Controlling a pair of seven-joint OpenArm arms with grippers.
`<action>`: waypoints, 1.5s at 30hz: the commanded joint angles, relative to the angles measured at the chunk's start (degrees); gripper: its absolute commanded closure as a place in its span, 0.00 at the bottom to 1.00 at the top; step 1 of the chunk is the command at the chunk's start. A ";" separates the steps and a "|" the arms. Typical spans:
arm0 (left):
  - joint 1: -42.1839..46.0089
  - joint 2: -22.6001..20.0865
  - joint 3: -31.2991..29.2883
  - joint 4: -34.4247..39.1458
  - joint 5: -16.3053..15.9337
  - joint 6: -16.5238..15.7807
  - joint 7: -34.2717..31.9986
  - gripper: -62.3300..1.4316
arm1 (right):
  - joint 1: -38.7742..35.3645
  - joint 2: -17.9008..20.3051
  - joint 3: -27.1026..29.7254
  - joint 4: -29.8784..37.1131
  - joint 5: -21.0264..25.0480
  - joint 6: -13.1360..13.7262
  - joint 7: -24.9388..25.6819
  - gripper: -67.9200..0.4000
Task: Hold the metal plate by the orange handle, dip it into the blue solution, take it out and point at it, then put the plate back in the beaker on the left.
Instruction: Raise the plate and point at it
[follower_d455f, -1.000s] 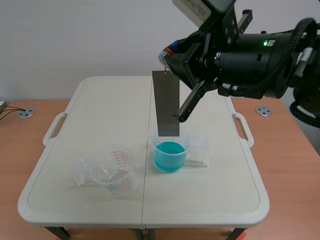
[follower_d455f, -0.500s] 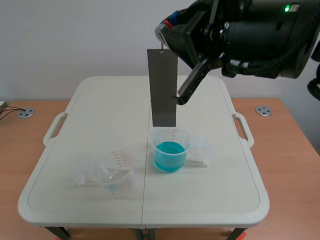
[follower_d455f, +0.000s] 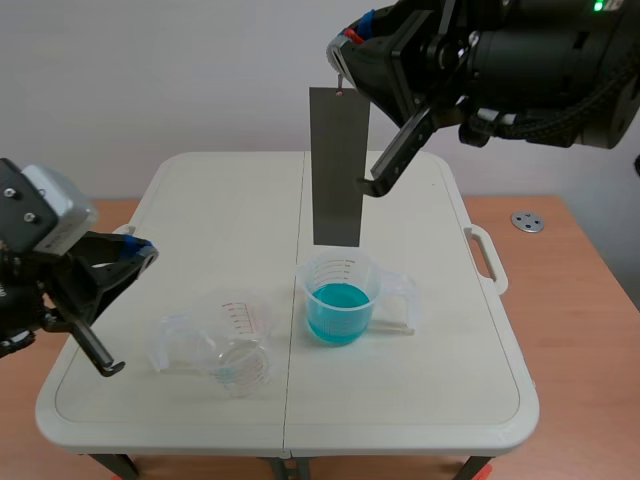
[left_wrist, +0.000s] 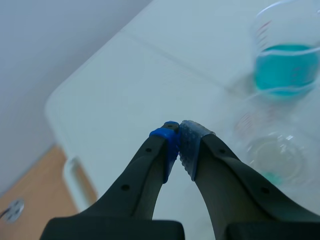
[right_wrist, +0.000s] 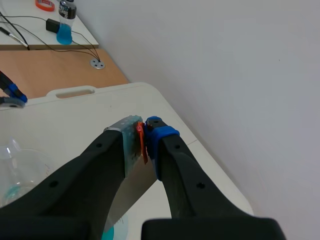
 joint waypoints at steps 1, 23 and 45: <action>-1.25 0.02 1.03 -0.11 -0.44 0.26 -0.59 0.95 | 0.81 0.26 0.44 1.29 0.59 0.31 0.81 0.97; -19.47 6.01 19.41 -10.54 -0.46 -0.63 2.38 0.95 | 0.81 0.26 0.44 1.27 0.39 0.31 0.61 0.97; -19.85 6.27 19.74 -10.75 -0.44 -0.66 3.50 0.95 | 0.83 0.24 0.44 1.27 0.37 0.31 0.66 0.97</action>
